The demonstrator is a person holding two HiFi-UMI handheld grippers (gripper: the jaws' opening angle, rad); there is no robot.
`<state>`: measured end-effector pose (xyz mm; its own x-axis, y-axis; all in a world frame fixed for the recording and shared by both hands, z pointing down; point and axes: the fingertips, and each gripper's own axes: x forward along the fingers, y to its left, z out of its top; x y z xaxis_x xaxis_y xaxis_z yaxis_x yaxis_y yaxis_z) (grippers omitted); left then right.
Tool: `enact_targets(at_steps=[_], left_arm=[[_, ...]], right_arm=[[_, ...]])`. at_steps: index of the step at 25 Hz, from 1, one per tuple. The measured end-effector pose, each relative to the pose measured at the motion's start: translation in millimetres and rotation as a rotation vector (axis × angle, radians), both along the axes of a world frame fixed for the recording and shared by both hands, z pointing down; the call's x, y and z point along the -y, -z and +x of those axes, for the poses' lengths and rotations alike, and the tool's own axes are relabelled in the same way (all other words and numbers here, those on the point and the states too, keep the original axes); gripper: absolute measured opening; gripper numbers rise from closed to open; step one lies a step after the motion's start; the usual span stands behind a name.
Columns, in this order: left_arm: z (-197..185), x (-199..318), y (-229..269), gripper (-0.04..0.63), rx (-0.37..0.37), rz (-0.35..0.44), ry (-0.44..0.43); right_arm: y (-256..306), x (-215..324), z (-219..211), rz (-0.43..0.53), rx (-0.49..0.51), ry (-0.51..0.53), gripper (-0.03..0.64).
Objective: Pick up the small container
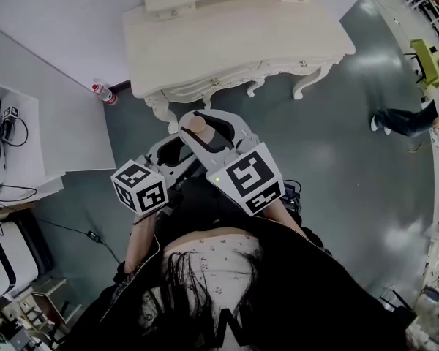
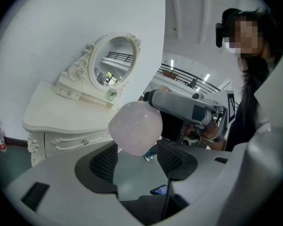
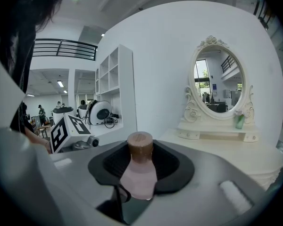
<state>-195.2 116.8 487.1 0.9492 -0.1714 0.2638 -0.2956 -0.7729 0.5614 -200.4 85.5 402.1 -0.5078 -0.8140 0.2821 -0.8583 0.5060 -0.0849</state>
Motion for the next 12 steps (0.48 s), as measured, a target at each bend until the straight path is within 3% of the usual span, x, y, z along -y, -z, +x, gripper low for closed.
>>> enact_targets(at_steps=[12], left_arm=[[0.3, 7.3, 4.9, 0.239, -0.004, 0.006, -0.005]], right_arm=[[5.0, 7.2, 0.6, 0.001, 0.0, -0.006, 0.147]])
